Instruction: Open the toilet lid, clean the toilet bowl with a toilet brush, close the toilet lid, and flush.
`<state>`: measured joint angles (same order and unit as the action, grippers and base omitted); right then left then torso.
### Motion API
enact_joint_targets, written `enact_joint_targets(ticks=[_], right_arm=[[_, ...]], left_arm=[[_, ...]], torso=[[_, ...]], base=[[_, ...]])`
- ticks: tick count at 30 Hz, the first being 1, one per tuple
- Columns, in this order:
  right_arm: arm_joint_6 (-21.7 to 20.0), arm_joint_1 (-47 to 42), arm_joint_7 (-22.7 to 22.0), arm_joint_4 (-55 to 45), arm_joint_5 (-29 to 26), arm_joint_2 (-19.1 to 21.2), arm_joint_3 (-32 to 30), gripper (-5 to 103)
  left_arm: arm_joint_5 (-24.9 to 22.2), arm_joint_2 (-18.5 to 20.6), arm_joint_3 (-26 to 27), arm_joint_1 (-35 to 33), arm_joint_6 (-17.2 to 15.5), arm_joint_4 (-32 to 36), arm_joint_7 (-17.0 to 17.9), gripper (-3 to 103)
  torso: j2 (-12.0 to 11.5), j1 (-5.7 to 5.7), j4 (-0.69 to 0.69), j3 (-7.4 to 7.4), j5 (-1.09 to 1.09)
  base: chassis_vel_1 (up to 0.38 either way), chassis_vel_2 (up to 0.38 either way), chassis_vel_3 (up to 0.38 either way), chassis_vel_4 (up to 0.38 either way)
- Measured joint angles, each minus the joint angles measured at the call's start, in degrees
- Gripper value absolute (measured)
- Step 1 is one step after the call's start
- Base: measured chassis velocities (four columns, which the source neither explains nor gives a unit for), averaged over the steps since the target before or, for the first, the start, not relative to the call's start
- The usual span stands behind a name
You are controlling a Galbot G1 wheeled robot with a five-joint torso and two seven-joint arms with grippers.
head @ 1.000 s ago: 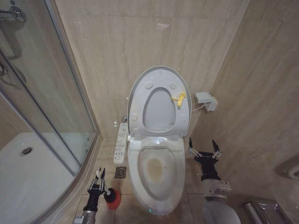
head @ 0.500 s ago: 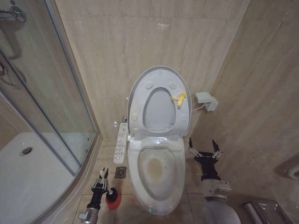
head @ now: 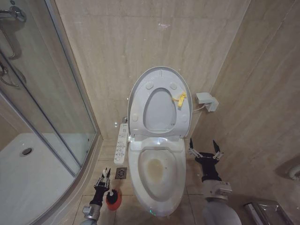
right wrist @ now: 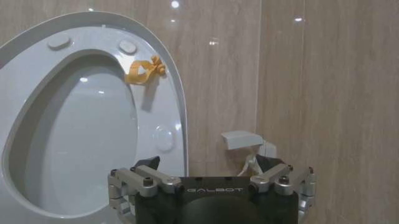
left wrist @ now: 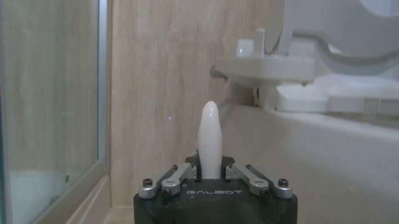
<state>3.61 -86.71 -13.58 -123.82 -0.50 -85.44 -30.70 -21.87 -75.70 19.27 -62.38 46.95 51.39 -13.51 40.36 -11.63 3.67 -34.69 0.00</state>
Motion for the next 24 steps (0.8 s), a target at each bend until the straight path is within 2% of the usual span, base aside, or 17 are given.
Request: enact_joint_targets(ticks=[5,11,14,15,21,22,24], right_arm=[[0.0,0.0,0.0,0.0,0.0,0.0,0.0,100],[0.0,0.0,0.0,0.0,0.0,0.0,0.0,100],[0.0,0.0,0.0,0.0,0.0,0.0,0.0,100],[0.0,0.0,0.0,0.0,0.0,0.0,0.0,100],[0.0,0.0,0.0,0.0,0.0,0.0,0.0,100],[0.0,0.0,0.0,0.0,0.0,0.0,0.0,100],[0.0,0.0,0.0,0.0,0.0,0.0,0.0,100]], left_arm=[[0.4,-0.1,-0.7,2.3,0.0,-4.3,-1.9,20],[1.3,-0.3,-0.9,3.2,-0.1,-6.2,-3.3,20],[1.9,-0.4,-1.4,2.7,-0.1,-5.5,-1.1,20],[2.3,-0.3,-1.6,2.3,-0.2,-4.9,-0.3,18],[3.6,-0.2,-1.3,0.6,-0.3,-2.6,0.7,18],[3.6,0.0,-1.1,-0.2,-0.4,-1.5,1.4,43],[3.9,0.2,-0.7,-1.4,-0.8,0.2,2.2,43]], torso=[[0.0,0.00,0.00,0.00,0.00],[0.0,0.00,0.00,0.00,0.00],[0.0,0.00,0.01,0.00,0.00],[0.0,0.00,0.00,0.00,0.00],[0.0,0.00,0.01,0.00,0.00],[0.0,0.00,0.01,0.00,0.00],[0.0,0.00,0.01,0.00,0.00]], base=[[0.000,0.000,0.000,0.000],[0.000,0.000,0.000,0.000],[0.000,0.000,0.000,0.000],[0.000,0.000,0.000,0.000],[0.000,0.000,0.000,0.000],[0.000,0.000,0.000,0.000],[0.000,0.000,0.000,0.000]])
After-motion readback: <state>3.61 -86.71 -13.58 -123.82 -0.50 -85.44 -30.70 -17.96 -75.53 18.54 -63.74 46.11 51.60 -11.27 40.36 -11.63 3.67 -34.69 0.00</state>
